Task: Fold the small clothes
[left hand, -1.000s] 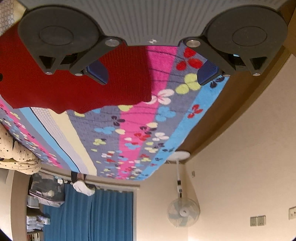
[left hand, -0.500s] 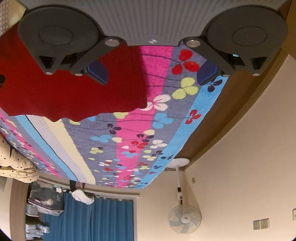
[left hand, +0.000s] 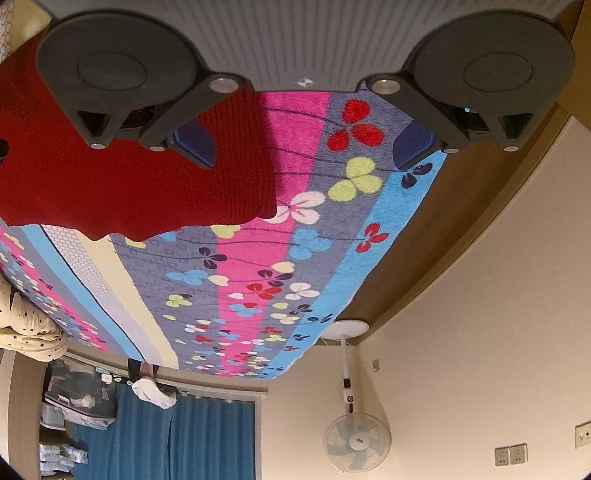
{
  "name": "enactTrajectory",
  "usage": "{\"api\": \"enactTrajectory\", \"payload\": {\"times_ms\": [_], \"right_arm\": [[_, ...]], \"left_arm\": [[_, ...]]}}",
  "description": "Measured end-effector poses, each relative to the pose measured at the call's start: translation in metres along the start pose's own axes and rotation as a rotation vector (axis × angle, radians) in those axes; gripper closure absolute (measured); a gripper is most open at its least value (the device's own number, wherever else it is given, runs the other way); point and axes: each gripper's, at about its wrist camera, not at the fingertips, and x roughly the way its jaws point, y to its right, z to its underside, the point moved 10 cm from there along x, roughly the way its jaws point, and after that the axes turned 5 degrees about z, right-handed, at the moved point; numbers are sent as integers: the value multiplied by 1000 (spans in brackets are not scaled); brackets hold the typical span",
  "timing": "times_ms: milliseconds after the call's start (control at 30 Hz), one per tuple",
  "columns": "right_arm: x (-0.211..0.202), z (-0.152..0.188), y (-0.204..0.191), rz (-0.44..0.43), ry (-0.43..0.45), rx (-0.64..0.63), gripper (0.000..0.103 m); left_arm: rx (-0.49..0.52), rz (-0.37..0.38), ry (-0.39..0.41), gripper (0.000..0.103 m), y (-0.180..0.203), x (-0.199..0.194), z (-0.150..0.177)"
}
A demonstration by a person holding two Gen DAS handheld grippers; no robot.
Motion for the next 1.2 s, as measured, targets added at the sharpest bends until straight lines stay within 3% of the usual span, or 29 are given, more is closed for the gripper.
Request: {"api": "enactTrajectory", "payload": {"times_ms": [233,333,467,800,1000,1133,1200], "right_arm": [[-2,3,-34,-77,5,-60,88],[-4,4,-57,-125,18,-99,70],[-1,12,-82,-186,-3,-89,68],[1,38,-172,-288,40,-370,52],[6,65,-217,-270,79,-623,38],[20,79,-223,-193,63,-723,40],[24,80,-221,-168,71,-735,52]], "left_arm": [[2,-9,-11,1,-5,2,3],[6,-17,-17,1,-8,2,5],[-6,-35,-46,1,-15,7,10],[-35,-30,-79,1,-22,9,15],[-58,-9,-128,1,-17,20,20],[-83,13,-148,1,-10,27,20],[-102,49,-175,1,-5,33,22]]}}
